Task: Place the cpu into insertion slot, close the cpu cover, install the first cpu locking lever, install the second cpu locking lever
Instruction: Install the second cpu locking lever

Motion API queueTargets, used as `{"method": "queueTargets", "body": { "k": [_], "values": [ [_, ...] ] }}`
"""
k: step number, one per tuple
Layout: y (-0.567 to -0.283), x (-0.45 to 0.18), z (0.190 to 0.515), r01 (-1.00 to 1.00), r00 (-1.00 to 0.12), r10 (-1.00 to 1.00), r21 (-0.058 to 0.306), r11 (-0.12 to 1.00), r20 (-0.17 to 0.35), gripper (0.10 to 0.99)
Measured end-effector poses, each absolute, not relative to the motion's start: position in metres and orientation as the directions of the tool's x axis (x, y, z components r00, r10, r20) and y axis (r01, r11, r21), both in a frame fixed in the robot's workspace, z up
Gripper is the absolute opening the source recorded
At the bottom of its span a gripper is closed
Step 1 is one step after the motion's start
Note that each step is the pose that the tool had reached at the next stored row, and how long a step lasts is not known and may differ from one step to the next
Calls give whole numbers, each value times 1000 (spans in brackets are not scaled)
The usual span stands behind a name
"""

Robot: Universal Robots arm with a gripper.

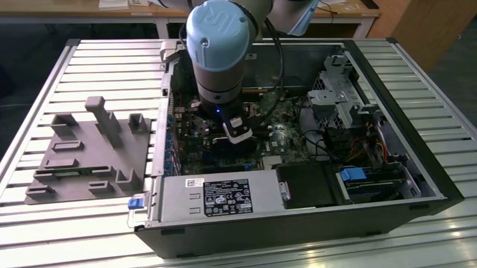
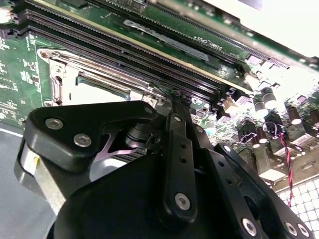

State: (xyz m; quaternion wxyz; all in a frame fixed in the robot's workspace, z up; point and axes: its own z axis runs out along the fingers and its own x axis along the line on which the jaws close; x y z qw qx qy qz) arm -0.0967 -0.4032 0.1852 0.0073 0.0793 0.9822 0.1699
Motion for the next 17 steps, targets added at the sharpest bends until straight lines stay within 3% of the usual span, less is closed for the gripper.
{"method": "queueTargets", "body": {
  "k": [17],
  "values": [
    [-403,-91,184,153,-987,158,330,932,12,102]
  ]
}}
